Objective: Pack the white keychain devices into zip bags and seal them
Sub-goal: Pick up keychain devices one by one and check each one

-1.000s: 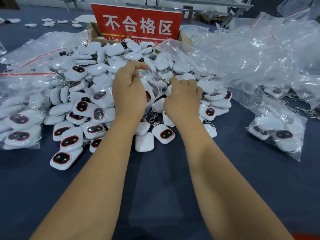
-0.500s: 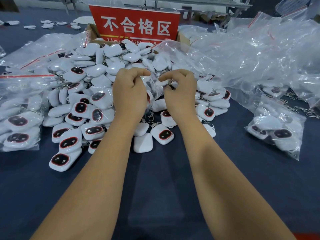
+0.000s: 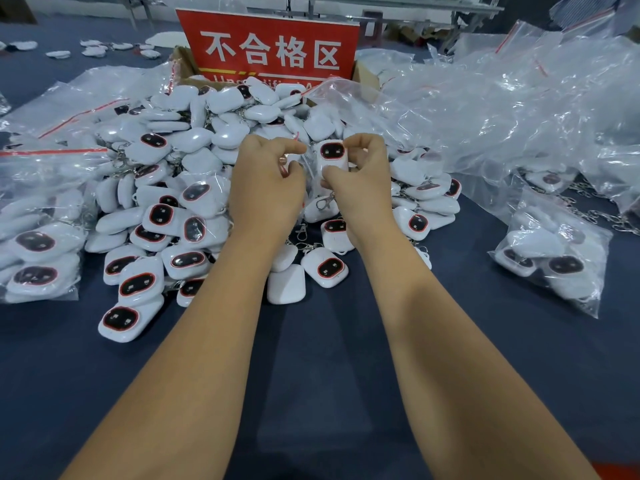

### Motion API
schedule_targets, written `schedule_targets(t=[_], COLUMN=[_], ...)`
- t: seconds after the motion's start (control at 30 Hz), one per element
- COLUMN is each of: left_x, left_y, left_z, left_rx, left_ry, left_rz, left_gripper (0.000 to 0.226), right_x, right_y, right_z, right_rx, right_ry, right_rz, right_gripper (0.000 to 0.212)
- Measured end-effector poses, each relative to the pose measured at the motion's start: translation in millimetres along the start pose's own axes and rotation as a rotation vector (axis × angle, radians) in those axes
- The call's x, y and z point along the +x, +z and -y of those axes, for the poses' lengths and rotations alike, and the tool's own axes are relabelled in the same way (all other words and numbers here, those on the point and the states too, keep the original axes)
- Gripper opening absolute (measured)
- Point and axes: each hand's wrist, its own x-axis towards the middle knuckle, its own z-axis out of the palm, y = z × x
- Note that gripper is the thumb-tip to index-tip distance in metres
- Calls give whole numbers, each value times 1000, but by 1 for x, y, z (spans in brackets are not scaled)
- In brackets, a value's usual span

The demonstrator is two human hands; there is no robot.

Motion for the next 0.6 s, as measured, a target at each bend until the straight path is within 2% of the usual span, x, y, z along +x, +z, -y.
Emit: schedule_targets(t=[0.1,0.23,0.33,0.6], left_x=[-1,0,2,3], left_y=[1,1,0,2], left_z=[2,6,8,12], left_rx=[94,205,289,181], left_ry=[55,108,141,69], left_rz=[-14,-66,-81,-21], left_gripper=[31,34,34,31], right_x=[1,0,-1,1], right_y=[0,-2,-1,3], right_z=[0,2,3,2], right_rx=[81,133,170,117], right_ry=[64,43,36,63], right_rz=[32,76,108,209], right_gripper=[49,34,34,30])
